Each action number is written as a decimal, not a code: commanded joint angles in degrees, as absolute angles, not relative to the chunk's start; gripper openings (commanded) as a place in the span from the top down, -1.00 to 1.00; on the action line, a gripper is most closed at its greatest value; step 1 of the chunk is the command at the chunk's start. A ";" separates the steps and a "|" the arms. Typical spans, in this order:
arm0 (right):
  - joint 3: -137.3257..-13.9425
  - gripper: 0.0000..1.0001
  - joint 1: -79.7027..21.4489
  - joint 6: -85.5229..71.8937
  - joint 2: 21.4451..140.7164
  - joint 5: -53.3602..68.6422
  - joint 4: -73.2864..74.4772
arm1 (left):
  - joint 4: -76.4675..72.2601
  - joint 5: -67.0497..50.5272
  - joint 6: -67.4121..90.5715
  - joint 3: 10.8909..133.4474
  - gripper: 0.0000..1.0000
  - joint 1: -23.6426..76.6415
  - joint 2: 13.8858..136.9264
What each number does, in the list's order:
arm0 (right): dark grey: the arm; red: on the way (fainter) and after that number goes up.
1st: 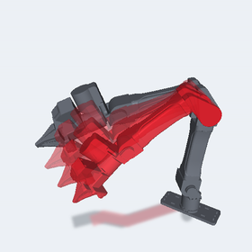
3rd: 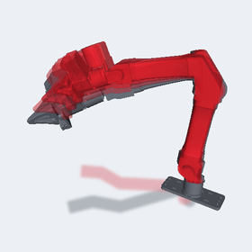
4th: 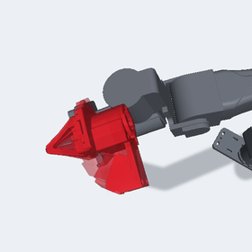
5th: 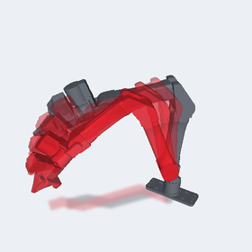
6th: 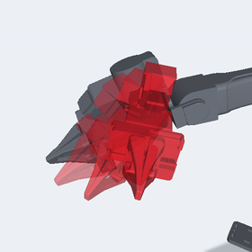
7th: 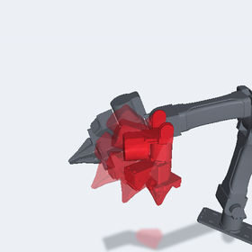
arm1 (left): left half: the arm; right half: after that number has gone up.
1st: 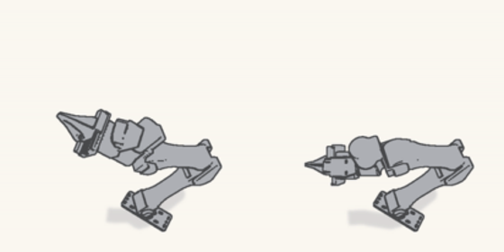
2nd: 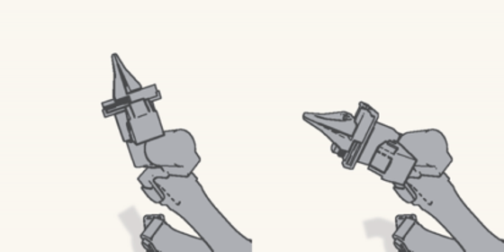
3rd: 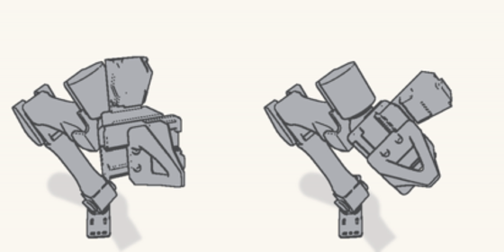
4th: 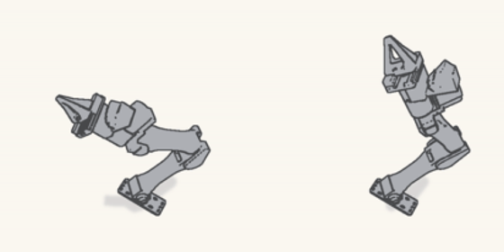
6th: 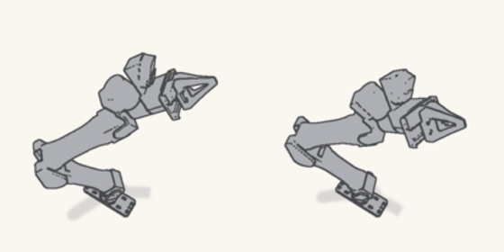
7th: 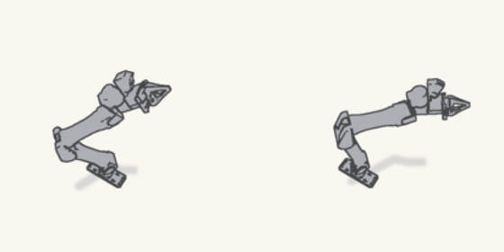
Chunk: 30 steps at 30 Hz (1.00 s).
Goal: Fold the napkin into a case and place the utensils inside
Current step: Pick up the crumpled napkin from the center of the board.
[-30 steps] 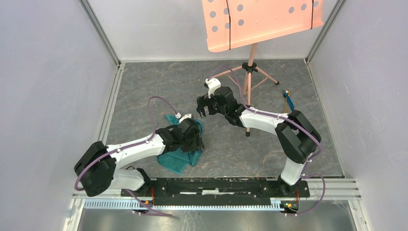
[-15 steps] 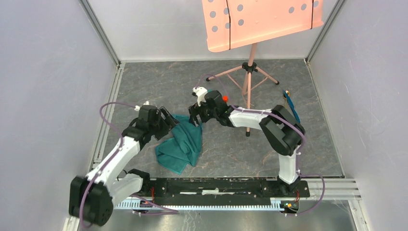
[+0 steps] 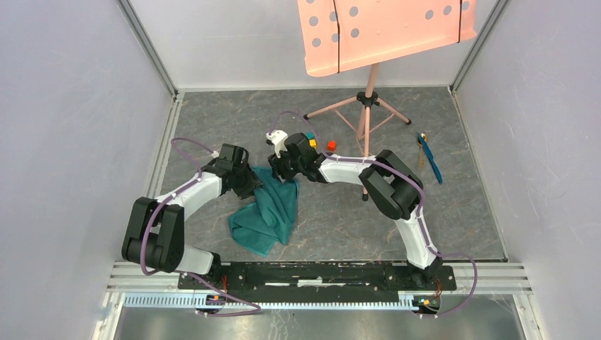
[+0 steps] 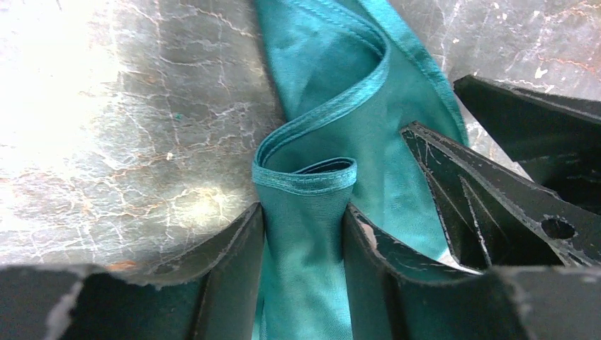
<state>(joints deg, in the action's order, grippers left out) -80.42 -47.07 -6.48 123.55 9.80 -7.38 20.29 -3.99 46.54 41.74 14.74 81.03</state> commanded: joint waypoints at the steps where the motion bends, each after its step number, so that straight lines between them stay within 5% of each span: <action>1: -82.36 0.06 -48.41 -3.47 124.83 6.20 -6.58 | 17.14 -1.09 43.94 40.76 0.07 14.50 81.58; 6: -85.40 0.59 -49.09 -1.89 126.17 3.01 -5.12 | 18.20 -0.78 43.53 42.55 0.53 14.43 81.78; 8: -87.51 0.97 -49.82 -1.05 126.50 0.63 -2.85 | 20.14 -0.18 43.21 43.38 0.66 14.32 80.32; 13: -86.43 1.00 -54.17 2.67 117.60 -14.82 -0.74 | 30.75 8.60 41.44 47.30 0.95 13.80 71.31; 20: -72.29 1.00 -62.35 9.61 94.53 -33.21 -13.68 | 40.70 21.67 36.39 53.67 0.95 13.58 46.75; 25: -65.72 1.00 -65.39 12.98 81.15 -32.76 -21.14 | 42.38 24.55 29.71 62.56 0.95 13.63 33.85; 30: -58.20 1.00 -69.90 18.76 68.49 -18.62 -31.36 | 39.16 17.68 20.03 73.42 0.95 13.67 28.19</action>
<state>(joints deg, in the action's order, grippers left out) -62.98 -66.78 12.56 74.94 -25.91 -21.28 40.66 20.01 31.35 66.37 13.91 30.61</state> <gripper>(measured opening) 0.010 0.045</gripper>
